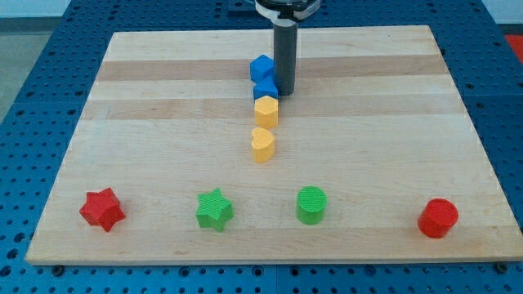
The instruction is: Separate the yellow hexagon from the blue triangle
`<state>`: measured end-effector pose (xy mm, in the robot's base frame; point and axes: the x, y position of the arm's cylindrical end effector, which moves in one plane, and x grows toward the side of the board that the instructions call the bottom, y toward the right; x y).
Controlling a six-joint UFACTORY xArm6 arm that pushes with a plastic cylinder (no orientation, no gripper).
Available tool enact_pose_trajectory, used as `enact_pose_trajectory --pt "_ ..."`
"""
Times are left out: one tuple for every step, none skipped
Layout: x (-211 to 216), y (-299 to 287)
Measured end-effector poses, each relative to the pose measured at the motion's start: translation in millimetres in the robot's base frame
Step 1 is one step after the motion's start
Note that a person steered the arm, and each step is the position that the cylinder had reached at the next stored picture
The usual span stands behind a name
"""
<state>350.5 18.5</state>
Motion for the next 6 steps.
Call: enact_pose_trajectory --pt "0 0" --pt "0 -2" --pt "1 10" --pt "14 40" --pt "56 74" --pt "60 6"
